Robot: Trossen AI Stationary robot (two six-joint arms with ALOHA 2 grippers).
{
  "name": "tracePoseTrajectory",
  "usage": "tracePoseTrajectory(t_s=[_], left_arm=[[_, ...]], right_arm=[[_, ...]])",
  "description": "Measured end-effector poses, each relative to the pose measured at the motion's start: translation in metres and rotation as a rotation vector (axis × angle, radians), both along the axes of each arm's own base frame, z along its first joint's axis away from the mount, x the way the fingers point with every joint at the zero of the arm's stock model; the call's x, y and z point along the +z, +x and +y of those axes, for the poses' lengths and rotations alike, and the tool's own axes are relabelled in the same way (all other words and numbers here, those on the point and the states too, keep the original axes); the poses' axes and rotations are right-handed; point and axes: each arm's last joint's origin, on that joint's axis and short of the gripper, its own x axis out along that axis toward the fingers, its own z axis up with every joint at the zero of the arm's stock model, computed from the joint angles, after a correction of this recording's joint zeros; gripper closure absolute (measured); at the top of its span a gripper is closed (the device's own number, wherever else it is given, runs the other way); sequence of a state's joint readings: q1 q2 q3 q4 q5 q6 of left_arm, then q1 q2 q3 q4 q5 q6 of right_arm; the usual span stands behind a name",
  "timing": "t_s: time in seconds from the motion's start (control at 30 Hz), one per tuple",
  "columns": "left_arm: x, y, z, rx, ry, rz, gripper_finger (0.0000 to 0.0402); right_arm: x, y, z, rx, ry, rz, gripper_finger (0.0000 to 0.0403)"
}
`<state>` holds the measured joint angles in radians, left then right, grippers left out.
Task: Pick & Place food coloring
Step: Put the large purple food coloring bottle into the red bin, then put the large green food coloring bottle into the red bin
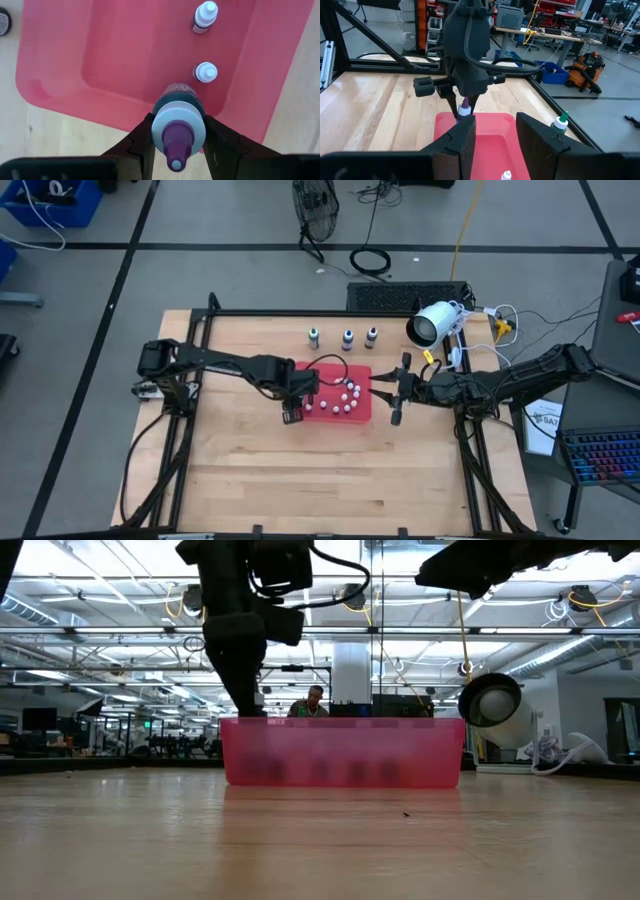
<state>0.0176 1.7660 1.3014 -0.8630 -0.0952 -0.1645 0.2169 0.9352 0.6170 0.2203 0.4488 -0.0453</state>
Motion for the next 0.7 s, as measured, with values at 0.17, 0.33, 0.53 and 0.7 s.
tracePoseTrajectory(t_s=[0.17,0.33,0.53,0.7], left_arm=[[0.003,-0.001,0.000,0.004,0.003,-0.009,0.0256],[0.010,-0.004,0.001,-0.014,0.014,-0.022,0.0128],[0.030,-0.013,0.003,0.010,0.123,-0.070,0.0033],[0.053,-0.023,0.015,0.049,0.278,-0.143,0.0012]], right_arm=[[0.000,0.000,0.000,0.000,0.000,0.000,0.0271],[0.000,0.000,0.000,0.000,-0.002,0.001,0.0271],[-0.001,0.000,0.000,0.000,-0.005,0.009,0.0271],[0.000,-0.003,0.000,0.008,-0.027,0.021,0.0271]])
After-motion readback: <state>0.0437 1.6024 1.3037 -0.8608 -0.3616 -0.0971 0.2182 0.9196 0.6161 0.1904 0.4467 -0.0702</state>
